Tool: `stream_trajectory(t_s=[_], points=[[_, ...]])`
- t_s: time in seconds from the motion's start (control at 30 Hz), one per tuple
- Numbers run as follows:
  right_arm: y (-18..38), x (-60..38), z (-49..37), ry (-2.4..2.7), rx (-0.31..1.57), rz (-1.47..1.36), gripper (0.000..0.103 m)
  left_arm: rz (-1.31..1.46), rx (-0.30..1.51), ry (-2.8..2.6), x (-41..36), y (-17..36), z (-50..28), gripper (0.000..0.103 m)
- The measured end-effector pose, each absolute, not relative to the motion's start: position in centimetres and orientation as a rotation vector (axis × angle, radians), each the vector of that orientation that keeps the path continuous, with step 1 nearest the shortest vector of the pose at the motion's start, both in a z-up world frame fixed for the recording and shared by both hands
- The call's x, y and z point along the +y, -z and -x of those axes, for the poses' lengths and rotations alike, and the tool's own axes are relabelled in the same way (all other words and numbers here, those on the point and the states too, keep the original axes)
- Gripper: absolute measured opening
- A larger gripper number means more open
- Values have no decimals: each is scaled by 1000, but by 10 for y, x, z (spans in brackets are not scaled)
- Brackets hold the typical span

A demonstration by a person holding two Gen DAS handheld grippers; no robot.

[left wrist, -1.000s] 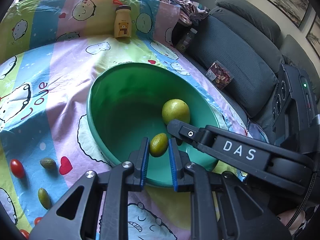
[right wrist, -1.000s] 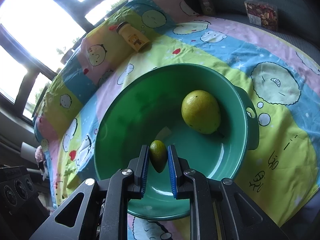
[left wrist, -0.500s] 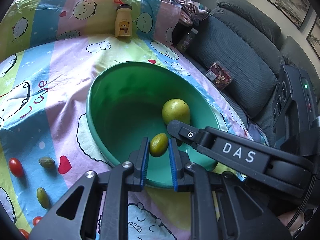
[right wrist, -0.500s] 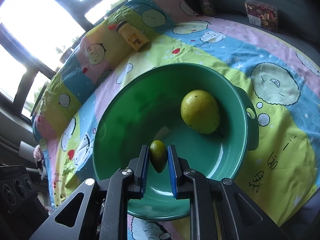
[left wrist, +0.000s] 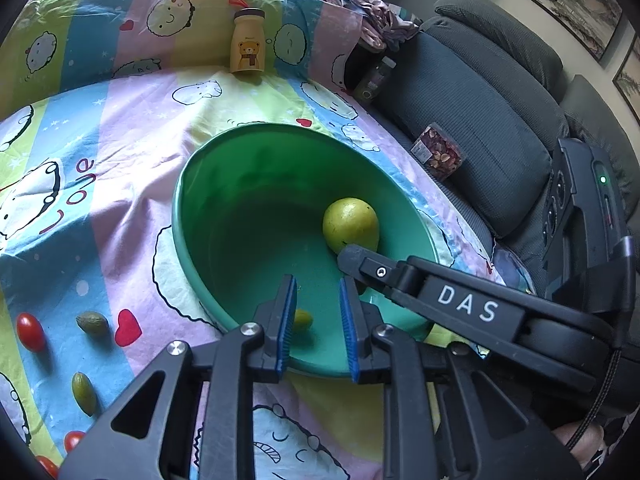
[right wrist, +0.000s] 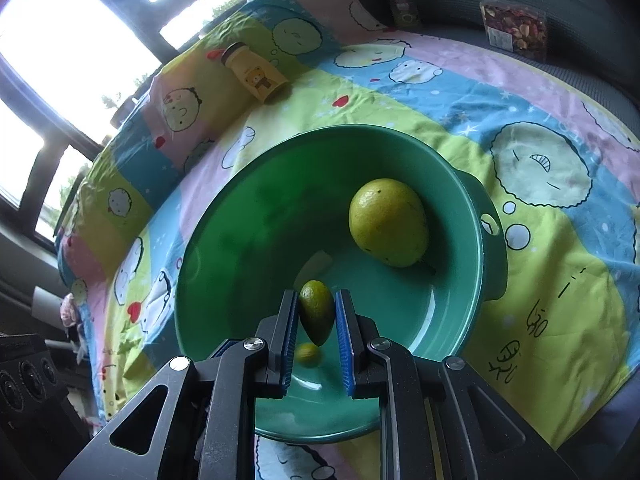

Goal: Organize fruits
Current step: 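Lower the olive into the basin and open the left tool, then move both open tools back over the cherry tomatoes on the sheet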

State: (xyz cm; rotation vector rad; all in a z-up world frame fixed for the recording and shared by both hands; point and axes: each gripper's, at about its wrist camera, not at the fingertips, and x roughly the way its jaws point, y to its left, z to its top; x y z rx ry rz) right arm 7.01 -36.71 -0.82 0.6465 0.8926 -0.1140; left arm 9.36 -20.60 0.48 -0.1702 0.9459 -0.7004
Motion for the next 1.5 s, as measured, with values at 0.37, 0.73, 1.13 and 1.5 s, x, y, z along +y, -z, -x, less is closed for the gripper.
stream_trajectory(t_s=[0.37, 0.73, 1.13, 1.5], points=[[2, -365, -67, 116, 865, -641, 40, 142, 883, 672, -191, -24, -82, 47], [-31, -338, -58, -18, 775, -583, 55, 225, 824, 432, -99, -50, -78, 61], [-32, -274, -71, -257, 852, -517, 55, 358, 871, 179, 9, -34, -66, 61], [20, -189, -84, -494, 1108, -367, 55, 389, 1036, 130, 14, 13, -100, 59]])
